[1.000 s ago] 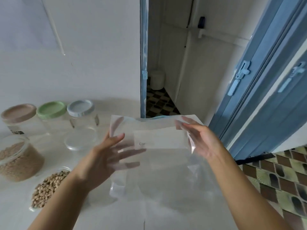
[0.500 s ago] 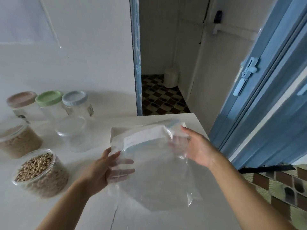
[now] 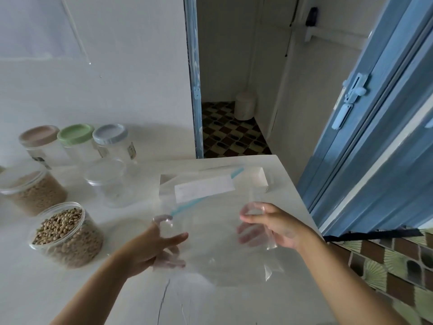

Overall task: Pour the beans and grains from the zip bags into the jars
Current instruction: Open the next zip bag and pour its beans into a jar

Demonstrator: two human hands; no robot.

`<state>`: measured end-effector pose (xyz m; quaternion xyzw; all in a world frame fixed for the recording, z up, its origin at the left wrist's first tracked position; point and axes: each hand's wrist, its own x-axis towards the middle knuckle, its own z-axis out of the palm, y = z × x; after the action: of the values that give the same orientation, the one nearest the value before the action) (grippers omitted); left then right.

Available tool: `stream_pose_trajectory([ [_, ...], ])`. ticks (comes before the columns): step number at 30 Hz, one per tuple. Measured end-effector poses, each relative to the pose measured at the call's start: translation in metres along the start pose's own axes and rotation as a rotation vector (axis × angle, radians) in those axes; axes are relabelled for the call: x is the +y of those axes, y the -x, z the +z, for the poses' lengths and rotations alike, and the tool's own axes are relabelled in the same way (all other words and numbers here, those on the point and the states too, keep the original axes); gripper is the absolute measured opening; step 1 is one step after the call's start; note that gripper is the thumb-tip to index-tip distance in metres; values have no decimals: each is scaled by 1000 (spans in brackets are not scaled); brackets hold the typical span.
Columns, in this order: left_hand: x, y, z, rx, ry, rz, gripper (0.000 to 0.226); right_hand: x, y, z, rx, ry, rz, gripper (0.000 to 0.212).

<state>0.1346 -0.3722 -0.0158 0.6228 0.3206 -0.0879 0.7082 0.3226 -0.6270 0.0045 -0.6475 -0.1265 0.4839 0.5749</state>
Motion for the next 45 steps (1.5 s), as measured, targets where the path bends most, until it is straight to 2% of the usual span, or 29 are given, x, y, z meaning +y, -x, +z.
stream_pose_trajectory([
  [2,-11,2,-1,40,-111,18,88,12,-1,-5,84,39,63,45],
  [6,-34,0,1,143,-305,166,95,37,-2,-10,199,270,118,69],
  [11,-37,-6,6,435,-702,577,113,32,3,-7,263,491,5,51],
  [14,-35,-4,10,568,-742,742,110,33,3,-11,355,490,-21,41],
  [18,-31,-2,19,714,-669,848,98,32,10,-11,335,330,19,54],
  [20,-28,-3,18,658,-746,874,79,31,14,-10,329,449,64,68],
  [22,-27,-8,19,538,-945,934,59,27,16,-10,335,642,101,93],
  [23,-28,-12,19,470,-1037,932,57,26,16,-11,344,733,108,108],
  [25,-33,-20,22,373,-1186,842,67,23,12,-15,360,855,122,144],
  [26,-35,-23,24,342,-1250,777,74,20,9,-17,361,879,121,155],
  [28,-43,-28,25,265,-1350,687,85,14,5,-18,362,816,80,158],
  [31,-56,-32,20,182,-1412,625,93,2,-3,-11,433,520,-62,139],
  [33,-61,-32,18,182,-1399,626,93,-7,-12,-7,573,382,-158,110],
  [35,-60,-29,19,209,-1408,654,91,-16,-24,-9,659,240,-171,84],
  [38,-48,-27,14,257,-1318,721,78,-30,-37,-13,614,71,-137,62],
  [40,-35,-29,11,309,-1123,810,57,-36,-43,-16,577,53,-125,53],
  [42,-15,-35,8,411,-812,862,32,-38,-49,-21,540,24,-144,42],
  [45,21,-60,-9,661,-471,703,15,-39,-56,-34,398,-81,-195,17],
])
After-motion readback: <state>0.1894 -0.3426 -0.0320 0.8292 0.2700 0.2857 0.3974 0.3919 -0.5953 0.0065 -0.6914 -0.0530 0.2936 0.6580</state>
